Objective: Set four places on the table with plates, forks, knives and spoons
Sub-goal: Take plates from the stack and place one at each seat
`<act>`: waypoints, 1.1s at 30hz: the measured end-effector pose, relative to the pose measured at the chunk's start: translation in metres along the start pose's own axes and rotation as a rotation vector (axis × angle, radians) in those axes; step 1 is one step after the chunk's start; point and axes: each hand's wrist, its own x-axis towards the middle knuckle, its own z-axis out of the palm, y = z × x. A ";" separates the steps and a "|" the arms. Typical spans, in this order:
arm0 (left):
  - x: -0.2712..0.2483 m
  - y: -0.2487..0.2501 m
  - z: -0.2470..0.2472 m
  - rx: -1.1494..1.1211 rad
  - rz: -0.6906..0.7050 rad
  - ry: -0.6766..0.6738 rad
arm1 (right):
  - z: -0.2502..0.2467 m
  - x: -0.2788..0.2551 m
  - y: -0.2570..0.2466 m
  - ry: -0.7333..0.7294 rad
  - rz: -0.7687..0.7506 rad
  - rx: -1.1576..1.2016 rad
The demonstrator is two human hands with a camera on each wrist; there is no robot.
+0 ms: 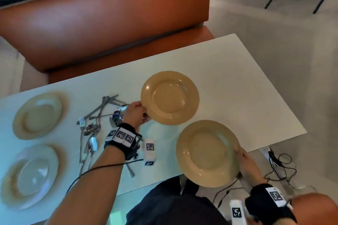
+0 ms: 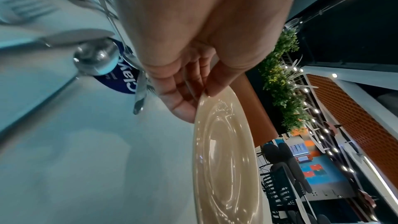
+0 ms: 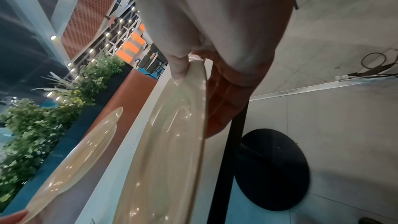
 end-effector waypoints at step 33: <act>0.071 -0.022 0.001 -0.063 -0.119 -0.018 | 0.037 0.064 -0.041 0.080 0.184 0.199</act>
